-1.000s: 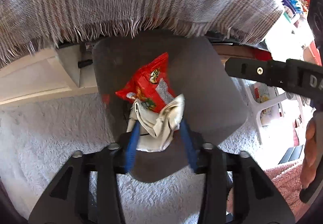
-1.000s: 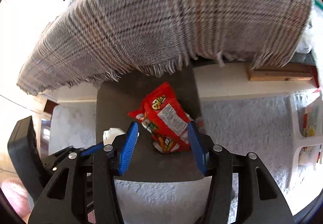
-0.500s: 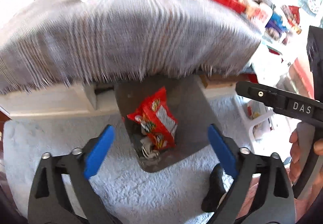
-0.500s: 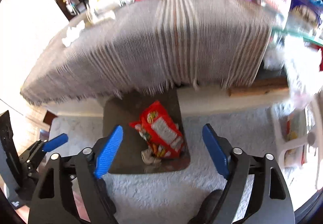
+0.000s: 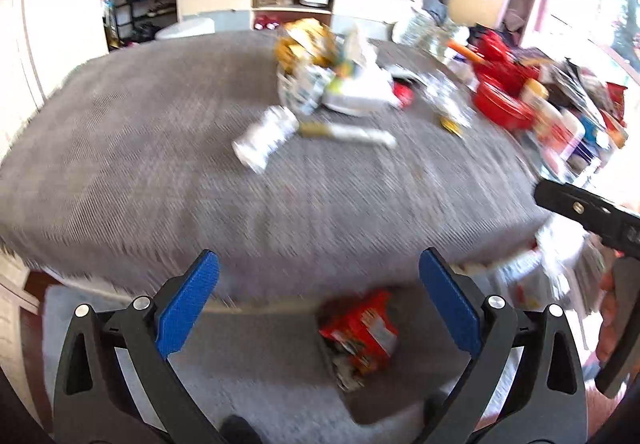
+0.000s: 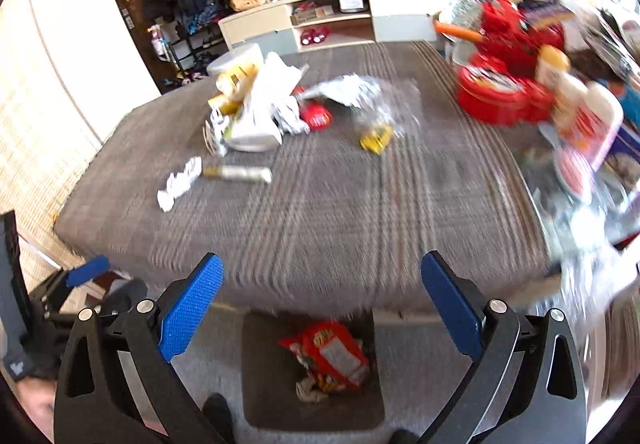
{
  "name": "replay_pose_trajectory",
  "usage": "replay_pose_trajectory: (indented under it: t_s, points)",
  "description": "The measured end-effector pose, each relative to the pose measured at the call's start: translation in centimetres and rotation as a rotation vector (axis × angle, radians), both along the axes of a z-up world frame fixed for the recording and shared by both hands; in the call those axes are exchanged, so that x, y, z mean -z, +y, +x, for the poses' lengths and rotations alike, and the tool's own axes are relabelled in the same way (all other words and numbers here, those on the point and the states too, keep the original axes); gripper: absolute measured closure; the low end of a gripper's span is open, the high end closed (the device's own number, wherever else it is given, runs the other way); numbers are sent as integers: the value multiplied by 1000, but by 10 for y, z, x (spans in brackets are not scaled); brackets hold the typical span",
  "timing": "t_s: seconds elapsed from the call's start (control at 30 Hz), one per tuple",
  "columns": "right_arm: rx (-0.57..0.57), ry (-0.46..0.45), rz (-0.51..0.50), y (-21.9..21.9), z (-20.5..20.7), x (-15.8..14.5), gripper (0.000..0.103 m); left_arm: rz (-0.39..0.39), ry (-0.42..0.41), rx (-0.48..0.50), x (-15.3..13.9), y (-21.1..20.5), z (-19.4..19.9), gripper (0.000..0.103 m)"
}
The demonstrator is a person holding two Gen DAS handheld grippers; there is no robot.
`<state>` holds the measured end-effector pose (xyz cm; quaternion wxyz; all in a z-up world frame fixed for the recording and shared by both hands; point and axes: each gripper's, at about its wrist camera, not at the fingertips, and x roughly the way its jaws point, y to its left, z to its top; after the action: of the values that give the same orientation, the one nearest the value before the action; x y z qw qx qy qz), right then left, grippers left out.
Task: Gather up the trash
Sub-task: 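Grasp crumpled white tissue with left tool while right tool grasps white stick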
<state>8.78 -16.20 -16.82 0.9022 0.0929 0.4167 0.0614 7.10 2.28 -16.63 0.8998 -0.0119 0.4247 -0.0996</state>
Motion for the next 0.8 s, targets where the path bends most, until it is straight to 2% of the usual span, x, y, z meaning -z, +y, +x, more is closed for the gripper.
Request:
replay_pose_trajectory:
  t_s: [0.13,0.23,0.33,0.47,0.53,0.6,0.63,0.67,0.73,0.8]
  points:
    - [-22,0,7,14,31,4,5,13,3,-31,3,11,44,9]
    - [-45,10,16,24,55,9,11,48,4,-34,10,14,69,10]
    - [-70,26,30,34,79,17,21,60,10,-13,18,14,90,23]
    - [-73,33,43,39,99,22,22,72,34,27,35,11,111,37]
    - [-80,40,39,42,106,26,22,74,42,36,41,10,118,40]
    - [-90,47,23,46,113,31,22,103,12,43,42,9,120,44]
    - [-100,50,10,50,116,35,22,113,2,44,42,8,122,52]
    - [-110,51,1,53,119,38,22,115,-4,44,41,8,124,68]
    - [-131,52,-15,61,123,44,22,111,-13,33,40,12,127,82]
    - [-152,53,-23,68,126,48,22,99,-10,34,39,16,130,84]
